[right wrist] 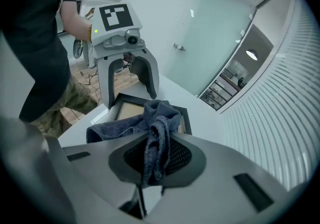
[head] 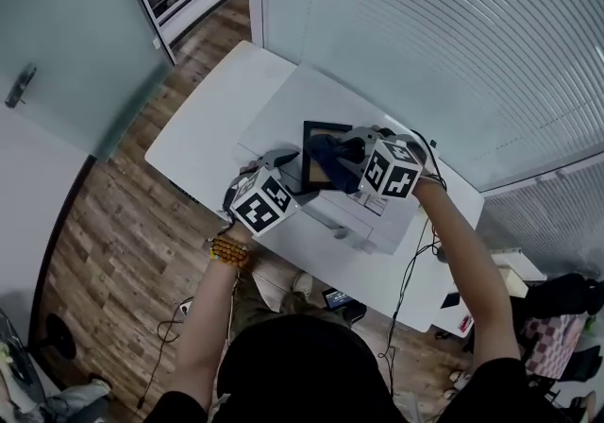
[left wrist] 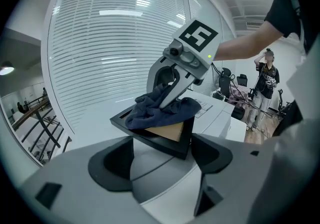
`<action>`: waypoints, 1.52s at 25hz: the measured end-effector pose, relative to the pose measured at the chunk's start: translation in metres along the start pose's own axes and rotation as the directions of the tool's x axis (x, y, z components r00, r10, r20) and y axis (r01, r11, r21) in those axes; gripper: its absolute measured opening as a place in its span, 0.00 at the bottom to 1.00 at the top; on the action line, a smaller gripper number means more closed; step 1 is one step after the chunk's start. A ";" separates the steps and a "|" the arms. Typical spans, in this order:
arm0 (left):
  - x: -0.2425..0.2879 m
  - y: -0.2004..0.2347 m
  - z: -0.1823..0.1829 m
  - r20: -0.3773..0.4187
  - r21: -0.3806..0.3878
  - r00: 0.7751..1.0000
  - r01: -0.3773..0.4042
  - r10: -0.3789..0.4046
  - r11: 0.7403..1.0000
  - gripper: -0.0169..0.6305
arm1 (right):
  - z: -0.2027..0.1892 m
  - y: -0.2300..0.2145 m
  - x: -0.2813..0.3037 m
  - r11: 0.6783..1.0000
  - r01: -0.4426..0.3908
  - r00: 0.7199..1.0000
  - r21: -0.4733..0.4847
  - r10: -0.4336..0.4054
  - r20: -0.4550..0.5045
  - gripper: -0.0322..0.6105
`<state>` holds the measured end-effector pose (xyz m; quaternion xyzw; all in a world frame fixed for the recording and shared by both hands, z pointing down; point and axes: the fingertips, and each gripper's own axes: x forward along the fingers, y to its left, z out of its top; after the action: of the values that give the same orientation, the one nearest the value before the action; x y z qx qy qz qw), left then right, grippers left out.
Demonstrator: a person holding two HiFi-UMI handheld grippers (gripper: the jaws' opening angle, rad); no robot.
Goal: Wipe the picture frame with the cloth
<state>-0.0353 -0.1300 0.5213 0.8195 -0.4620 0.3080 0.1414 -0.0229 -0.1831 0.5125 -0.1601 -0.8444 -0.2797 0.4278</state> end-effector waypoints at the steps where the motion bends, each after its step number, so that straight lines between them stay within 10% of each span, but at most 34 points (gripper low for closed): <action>1: 0.000 0.000 0.000 -0.006 -0.003 1.000 0.003 -0.003 1.000 0.59 | 0.002 0.004 -0.001 1.000 -0.003 1.000 0.015 0.003 0.017 0.11; 8: 0.002 0.001 -0.002 -0.017 -0.029 1.000 0.013 -0.013 0.999 0.59 | 0.014 0.036 -0.005 0.996 -0.067 0.993 0.055 0.061 0.101 0.11; 13: 0.000 -0.002 -0.003 -0.001 -0.019 1.000 0.023 -0.023 1.000 0.57 | 0.023 0.030 -0.024 0.957 -0.284 0.940 0.061 0.266 0.212 0.11; 17: -0.001 0.000 -0.001 0.010 -0.004 1.000 0.014 -0.014 1.000 0.56 | 0.043 -0.059 -0.041 0.990 -0.070 0.961 0.125 0.034 0.273 0.12; 20: 0.000 0.000 0.000 0.015 0.016 1.000 0.008 -0.009 1.000 0.56 | 0.030 -0.092 -0.009 0.992 0.075 0.988 0.104 -0.088 0.130 0.12; 38: -0.002 0.000 -0.003 -0.013 0.025 0.999 0.038 -0.038 0.999 0.55 | 0.038 -0.025 0.024 0.998 0.033 0.996 0.053 -0.037 0.081 0.11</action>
<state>-0.0371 -0.1264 0.5223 0.8280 -0.4415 0.3162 0.1400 -0.0736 -0.1786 0.5050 -0.1457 -0.8709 -0.2586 0.3918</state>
